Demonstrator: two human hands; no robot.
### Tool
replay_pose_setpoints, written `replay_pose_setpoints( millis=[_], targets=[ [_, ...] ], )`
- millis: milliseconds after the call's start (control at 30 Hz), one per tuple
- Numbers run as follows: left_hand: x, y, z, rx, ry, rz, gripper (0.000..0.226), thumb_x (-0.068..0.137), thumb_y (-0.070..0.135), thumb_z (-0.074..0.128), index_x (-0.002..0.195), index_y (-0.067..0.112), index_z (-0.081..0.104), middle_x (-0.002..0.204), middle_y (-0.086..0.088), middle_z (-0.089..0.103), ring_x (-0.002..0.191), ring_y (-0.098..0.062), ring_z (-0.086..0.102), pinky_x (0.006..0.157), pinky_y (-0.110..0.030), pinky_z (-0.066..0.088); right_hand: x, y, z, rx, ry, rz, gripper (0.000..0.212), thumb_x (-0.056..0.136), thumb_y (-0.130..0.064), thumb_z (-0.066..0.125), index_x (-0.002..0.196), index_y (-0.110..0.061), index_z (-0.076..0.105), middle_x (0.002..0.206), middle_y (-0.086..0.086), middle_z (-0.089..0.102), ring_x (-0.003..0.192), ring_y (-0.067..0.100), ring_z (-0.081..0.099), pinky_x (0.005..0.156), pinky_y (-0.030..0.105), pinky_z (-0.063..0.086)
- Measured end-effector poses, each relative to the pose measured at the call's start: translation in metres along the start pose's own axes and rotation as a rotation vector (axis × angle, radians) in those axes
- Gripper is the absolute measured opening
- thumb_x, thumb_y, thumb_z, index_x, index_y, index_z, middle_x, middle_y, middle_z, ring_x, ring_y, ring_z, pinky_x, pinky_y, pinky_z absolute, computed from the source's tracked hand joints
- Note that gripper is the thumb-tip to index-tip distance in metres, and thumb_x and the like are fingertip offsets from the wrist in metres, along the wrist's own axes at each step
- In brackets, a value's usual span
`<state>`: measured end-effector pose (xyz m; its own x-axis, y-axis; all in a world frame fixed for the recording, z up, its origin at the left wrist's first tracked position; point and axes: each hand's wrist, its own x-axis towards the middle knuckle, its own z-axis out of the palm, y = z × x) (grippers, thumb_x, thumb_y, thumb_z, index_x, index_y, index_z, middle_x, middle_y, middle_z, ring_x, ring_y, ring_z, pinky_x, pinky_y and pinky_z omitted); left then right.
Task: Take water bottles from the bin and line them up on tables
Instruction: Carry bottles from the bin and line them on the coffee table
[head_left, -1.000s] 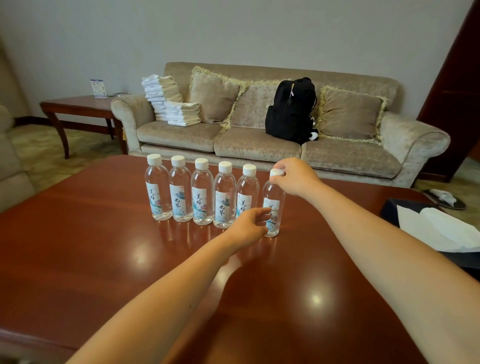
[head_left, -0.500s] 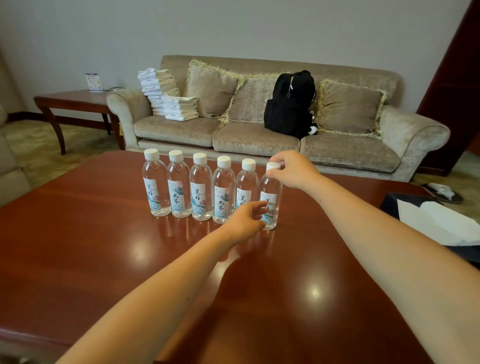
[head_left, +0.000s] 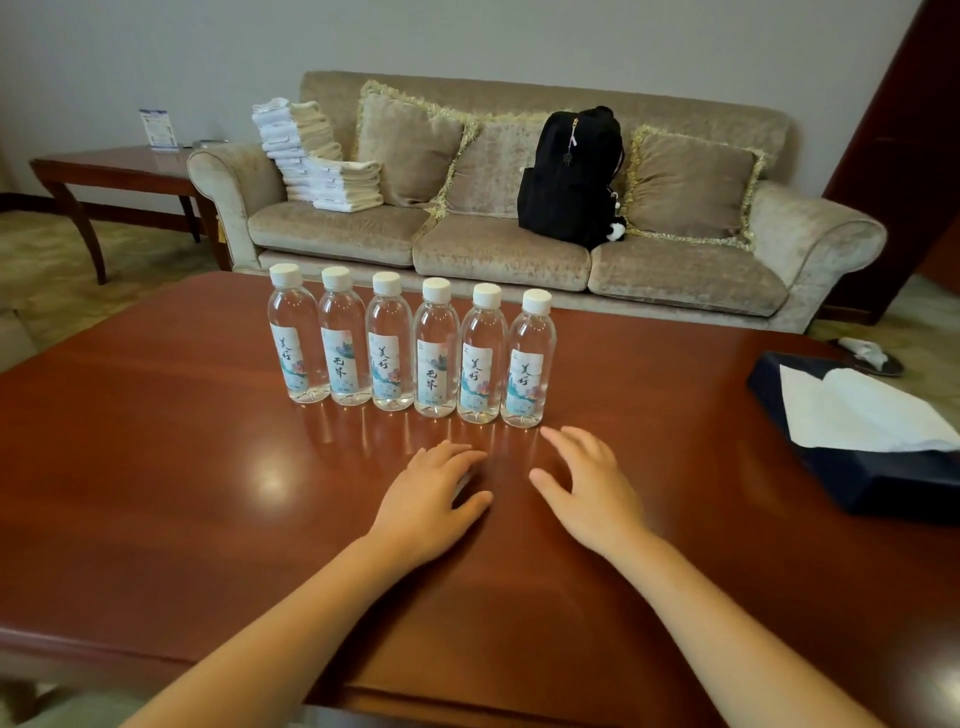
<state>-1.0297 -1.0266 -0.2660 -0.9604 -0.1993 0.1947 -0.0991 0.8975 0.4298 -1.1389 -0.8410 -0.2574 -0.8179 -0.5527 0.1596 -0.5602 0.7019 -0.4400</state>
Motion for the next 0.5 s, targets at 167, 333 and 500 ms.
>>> replay_pose_setpoints(
  millis=[167, 333, 500],
  targets=[
    [-0.005, -0.003, 0.006, 0.111, -0.02, 0.011, 0.053, 0.095, 0.06, 0.042, 0.143, 0.038, 0.043, 0.155, 0.01, 0.034, 0.149, -0.014, 0.019, 0.122, -0.036, 0.012, -0.012, -0.003, 0.007, -0.152, -0.085, -0.061, 0.054, 0.099, -0.055, 0.041, 0.15, -0.039, 0.036, 0.159, -0.008, 0.03, 0.149, 0.014, 0.021, 0.124, 0.041, 0.011],
    [-0.005, -0.003, 0.005, 0.112, -0.009, 0.019, 0.053, 0.093, 0.06, 0.044, 0.141, 0.038, 0.047, 0.154, 0.01, 0.037, 0.148, -0.014, 0.022, 0.122, -0.036, 0.014, -0.014, -0.006, 0.006, -0.139, -0.084, -0.06, 0.051, 0.097, -0.057, 0.043, 0.145, -0.039, 0.046, 0.157, -0.007, 0.034, 0.147, 0.013, 0.023, 0.124, 0.041, 0.007],
    [-0.006, -0.003, 0.004, 0.119, -0.017, 0.026, 0.053, 0.094, 0.059, 0.044, 0.142, 0.036, 0.046, 0.154, 0.009, 0.037, 0.148, -0.015, 0.023, 0.121, -0.036, 0.013, -0.013, -0.005, 0.007, -0.162, -0.093, -0.059, 0.052, 0.097, -0.058, 0.042, 0.145, -0.039, 0.046, 0.157, -0.007, 0.033, 0.148, 0.014, 0.022, 0.124, 0.043, 0.008]
  ],
)
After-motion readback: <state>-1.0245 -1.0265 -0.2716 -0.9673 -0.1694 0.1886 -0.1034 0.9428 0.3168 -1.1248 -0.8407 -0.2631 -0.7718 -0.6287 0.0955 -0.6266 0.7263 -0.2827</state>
